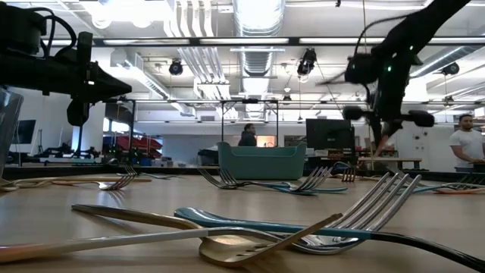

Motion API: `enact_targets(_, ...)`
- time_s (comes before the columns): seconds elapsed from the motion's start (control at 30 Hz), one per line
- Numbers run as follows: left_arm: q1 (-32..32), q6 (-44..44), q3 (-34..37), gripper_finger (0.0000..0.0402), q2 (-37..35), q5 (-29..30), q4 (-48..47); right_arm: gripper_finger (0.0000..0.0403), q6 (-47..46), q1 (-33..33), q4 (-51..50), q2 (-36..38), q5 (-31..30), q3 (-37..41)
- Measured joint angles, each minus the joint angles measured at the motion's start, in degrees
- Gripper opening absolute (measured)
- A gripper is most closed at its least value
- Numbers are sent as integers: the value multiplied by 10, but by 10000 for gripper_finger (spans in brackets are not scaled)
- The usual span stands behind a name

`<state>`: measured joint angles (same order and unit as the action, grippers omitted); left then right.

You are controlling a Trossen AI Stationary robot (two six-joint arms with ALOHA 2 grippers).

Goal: Sort silverware by color (type)
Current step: Put the orange fork into the green bin

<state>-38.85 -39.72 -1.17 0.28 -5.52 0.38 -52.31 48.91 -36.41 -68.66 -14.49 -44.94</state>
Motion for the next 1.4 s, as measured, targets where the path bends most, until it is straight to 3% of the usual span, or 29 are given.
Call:
enact_targets(0.3, 0, 0, 0, 0, 0, 0, 0, 8, -5, -110, 29, 84, -4, -1)
enact_targets(0.47, 0, 0, 0, 0, 0, 0, 0, 9, -2, -119, 28, 85, -19, -1)
enact_targets(0.77, 0, 0, 0, 0, 0, 0, 0, 64, 28, -118, 22, -8, 10, -1)
enact_targets(1.0, 0, 0, 0, 0, 0, 0, 0, 116, -37, -102, 22, -112, 12, -1)
enact_targets(1.4, 0, 0, 0, 0, 0, 0, 0, 100, -37, -97, 23, -181, 10, -2)
